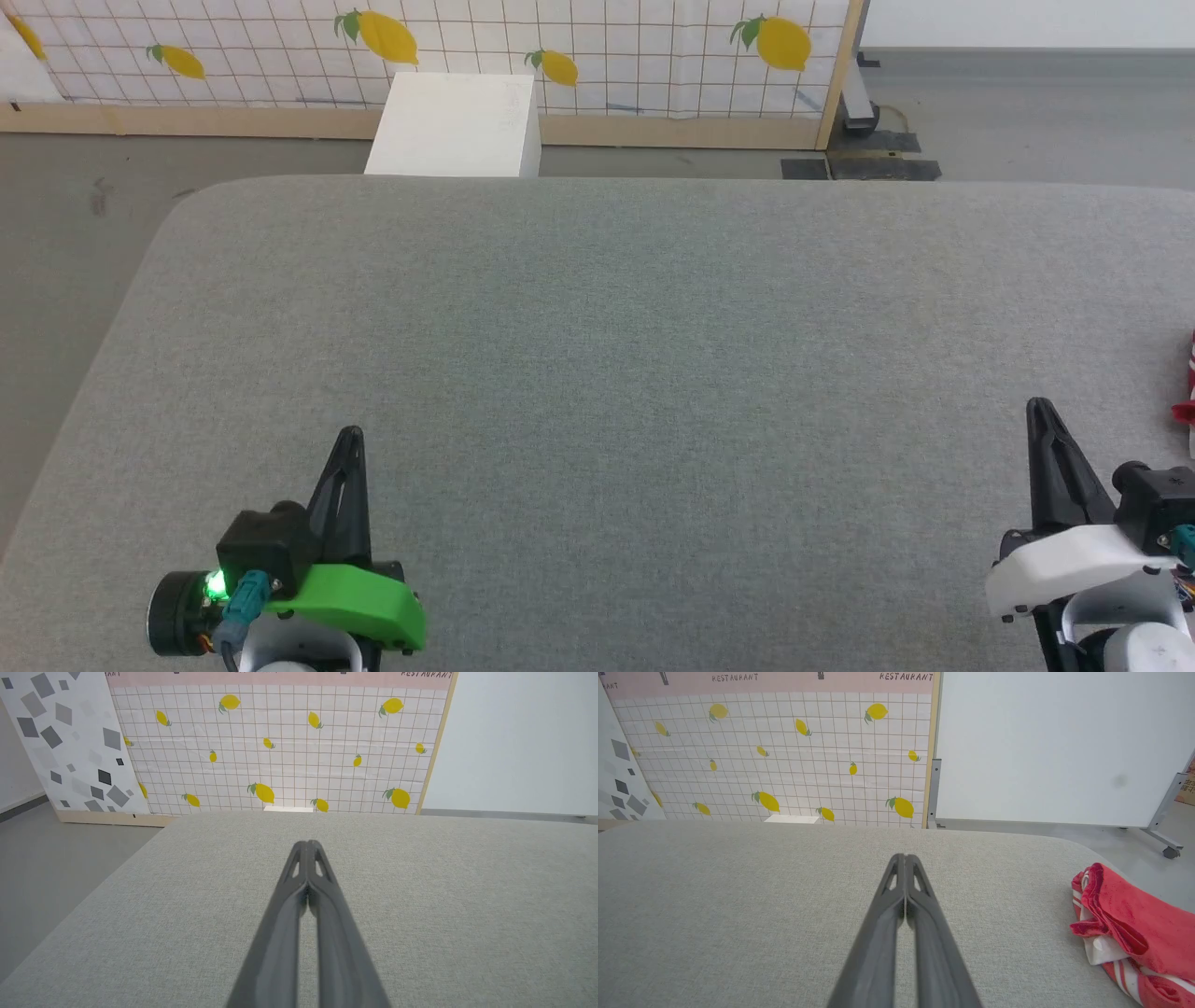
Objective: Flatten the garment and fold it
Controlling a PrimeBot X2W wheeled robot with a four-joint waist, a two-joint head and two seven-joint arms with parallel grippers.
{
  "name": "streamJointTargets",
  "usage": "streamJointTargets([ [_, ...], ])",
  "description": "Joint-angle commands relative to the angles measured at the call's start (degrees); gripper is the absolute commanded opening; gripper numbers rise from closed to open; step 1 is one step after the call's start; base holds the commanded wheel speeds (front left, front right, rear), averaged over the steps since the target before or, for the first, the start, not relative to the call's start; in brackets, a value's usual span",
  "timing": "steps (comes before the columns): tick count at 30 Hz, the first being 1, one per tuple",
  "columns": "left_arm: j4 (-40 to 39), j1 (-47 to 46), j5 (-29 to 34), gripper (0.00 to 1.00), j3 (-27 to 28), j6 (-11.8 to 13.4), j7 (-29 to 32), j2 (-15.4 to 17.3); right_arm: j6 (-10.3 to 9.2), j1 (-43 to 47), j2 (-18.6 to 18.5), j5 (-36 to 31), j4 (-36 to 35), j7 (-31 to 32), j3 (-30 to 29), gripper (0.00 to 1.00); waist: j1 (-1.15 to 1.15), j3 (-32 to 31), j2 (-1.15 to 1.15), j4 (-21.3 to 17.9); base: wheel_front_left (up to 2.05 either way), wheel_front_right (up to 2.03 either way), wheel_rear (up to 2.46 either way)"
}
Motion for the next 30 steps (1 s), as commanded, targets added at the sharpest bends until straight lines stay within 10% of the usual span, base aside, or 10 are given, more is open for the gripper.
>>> streamJointTargets([
  [1,-0.1,-0.4,0.6,0.0,0.4,-0.2,0.3,-0.3,-0.03,0.6,0.0,-0.2,-0.5,0.3,0.5,0.0,0.0,0.0,0.0,0.0,0.0,0.0,0.0],
  [30,-0.2,-0.7,3.9,0.0,2.4,-1.1,3.7,-1.8,-0.06,1.0,0.1,-0.4,-2.5,2.9,4.2,0.0,0.0,-0.4,0.0,0.2,0.0,0.0,0.0],
])
